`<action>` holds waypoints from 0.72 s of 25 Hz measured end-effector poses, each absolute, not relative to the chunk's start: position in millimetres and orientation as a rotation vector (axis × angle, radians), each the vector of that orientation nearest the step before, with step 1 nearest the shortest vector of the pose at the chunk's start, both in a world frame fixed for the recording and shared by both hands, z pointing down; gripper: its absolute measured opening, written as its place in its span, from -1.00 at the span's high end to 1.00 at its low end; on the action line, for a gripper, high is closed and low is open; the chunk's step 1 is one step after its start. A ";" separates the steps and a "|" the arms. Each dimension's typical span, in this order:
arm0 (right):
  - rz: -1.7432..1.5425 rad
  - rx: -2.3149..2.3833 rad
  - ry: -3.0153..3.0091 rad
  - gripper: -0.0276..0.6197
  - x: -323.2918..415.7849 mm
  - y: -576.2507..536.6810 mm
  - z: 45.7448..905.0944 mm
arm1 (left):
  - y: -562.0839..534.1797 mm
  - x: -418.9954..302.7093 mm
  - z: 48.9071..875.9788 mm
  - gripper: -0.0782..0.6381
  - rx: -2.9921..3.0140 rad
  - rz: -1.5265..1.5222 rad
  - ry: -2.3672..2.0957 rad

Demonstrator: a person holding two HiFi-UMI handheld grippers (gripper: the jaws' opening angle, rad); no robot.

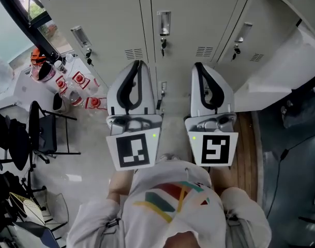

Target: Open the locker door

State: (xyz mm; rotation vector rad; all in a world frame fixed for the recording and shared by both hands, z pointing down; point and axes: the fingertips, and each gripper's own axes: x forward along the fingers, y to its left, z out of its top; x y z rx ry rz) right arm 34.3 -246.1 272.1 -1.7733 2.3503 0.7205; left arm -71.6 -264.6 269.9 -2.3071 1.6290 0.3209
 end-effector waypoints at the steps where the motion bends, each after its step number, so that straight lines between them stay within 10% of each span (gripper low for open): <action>1: 0.694 -1.778 2.365 0.90 35.0 -244.6 279.7 | -263.3 -71.7 276.2 0.72 -2.313 0.306 1.640; 18: 0.525 -1.809 2.436 0.90 44.2 -249.5 328.6 | -272.8 -67.0 319.0 0.72 -2.384 0.210 1.714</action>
